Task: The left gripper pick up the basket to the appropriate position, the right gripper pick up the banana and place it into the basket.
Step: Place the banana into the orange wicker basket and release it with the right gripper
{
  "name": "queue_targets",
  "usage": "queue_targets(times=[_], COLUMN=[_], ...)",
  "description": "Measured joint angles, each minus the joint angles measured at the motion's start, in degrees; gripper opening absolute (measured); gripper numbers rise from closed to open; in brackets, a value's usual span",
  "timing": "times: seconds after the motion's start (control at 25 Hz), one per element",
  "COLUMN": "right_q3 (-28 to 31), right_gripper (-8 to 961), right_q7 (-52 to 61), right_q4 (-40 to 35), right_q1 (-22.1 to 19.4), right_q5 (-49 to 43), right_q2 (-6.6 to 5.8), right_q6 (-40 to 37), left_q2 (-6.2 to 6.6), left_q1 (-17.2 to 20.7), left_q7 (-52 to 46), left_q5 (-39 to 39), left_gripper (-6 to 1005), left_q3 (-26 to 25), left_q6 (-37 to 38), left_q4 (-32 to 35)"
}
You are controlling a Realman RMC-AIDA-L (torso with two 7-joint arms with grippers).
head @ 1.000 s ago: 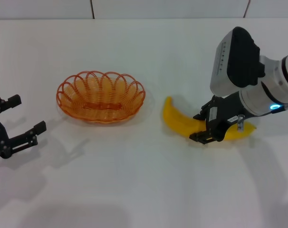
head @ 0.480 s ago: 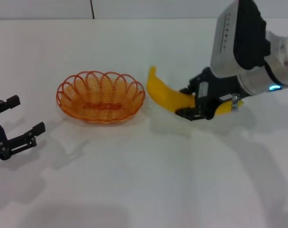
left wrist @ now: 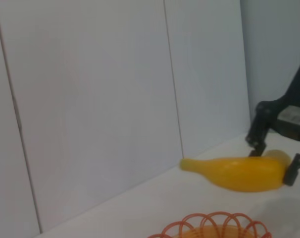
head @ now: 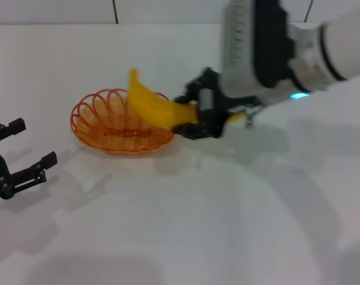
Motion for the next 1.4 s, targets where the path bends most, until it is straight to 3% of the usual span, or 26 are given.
queue_targets(times=[0.44, 0.88, 1.4], right_q3=[-8.5, -15.6, -18.8], right_gripper=[489, 488, 489], right_q7=[0.9, 1.5, 1.8], right_q4=[7.8, 16.2, 19.5], right_q1=[8.1, 13.4, 15.2], right_q5=[1.0, 4.7, 6.2], right_q2=[0.2, 0.38, 0.65], right_q6=[11.9, 20.0, 24.2], left_q2=[-0.09, -0.09, -0.09], left_q1=[-0.2, -0.8, -1.2], left_q7=[0.0, 0.0, 0.0], left_q5=[0.0, 0.0, 0.0], left_gripper=[907, 907, 907], left_q3=[0.0, 0.0, 0.1], left_q6=[-0.1, -0.1, -0.1], left_q4=[-0.1, -0.1, -0.2])
